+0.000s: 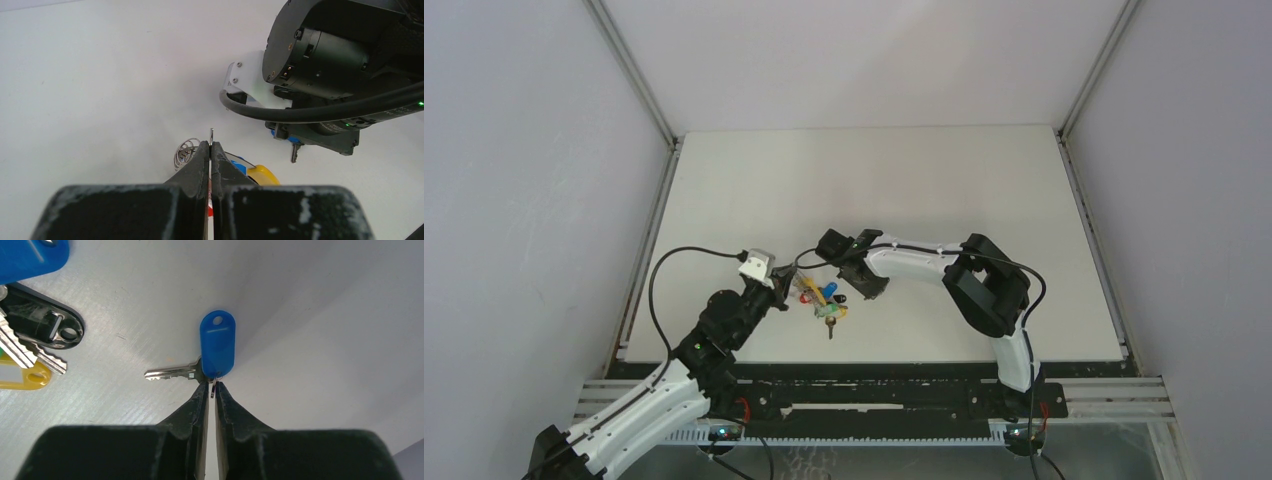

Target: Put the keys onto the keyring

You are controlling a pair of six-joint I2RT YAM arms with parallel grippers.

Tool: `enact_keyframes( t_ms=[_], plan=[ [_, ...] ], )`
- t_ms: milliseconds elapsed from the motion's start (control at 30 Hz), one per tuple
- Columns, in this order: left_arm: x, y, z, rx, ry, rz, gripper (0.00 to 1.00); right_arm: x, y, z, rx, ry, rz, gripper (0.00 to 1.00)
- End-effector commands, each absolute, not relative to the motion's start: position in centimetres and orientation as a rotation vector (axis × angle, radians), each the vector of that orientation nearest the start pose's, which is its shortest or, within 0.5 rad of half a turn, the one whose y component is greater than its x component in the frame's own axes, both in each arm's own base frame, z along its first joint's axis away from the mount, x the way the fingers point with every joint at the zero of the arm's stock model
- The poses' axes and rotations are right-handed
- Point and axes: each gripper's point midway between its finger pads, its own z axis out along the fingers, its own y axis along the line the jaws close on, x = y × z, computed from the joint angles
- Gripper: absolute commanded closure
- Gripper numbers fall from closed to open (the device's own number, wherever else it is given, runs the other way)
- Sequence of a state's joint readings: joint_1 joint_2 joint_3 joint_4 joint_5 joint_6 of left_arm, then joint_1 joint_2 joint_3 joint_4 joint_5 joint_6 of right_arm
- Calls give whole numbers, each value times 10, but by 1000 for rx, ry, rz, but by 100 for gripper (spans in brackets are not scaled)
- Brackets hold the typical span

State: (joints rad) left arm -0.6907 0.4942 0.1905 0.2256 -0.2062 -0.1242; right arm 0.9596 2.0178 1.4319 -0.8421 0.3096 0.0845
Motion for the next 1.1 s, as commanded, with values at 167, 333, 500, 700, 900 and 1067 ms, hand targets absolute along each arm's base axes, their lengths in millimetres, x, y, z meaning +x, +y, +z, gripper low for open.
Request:
enact_keyframes(
  t_ms=[167,333,500,700,900,1067],
  plan=[
    [239,-158,178,281,1581,-488,100,257,277,44,-1149,2538,-270,96],
    [239,-158,178,282,1581,-488,100,257,276,51,-1144,2528,-260,100],
    [238,-158,178,283,1580,-490,100,258,272,60,-1130,2505,-209,100],
    [238,-160,179,289,1576,-498,100,261,269,81,-1082,2447,-51,100],
    [236,-162,182,299,1563,-514,100,261,271,115,-1026,2313,146,100],
    [233,-167,187,327,1537,-540,100,261,272,148,-965,2159,290,100]
  ],
)
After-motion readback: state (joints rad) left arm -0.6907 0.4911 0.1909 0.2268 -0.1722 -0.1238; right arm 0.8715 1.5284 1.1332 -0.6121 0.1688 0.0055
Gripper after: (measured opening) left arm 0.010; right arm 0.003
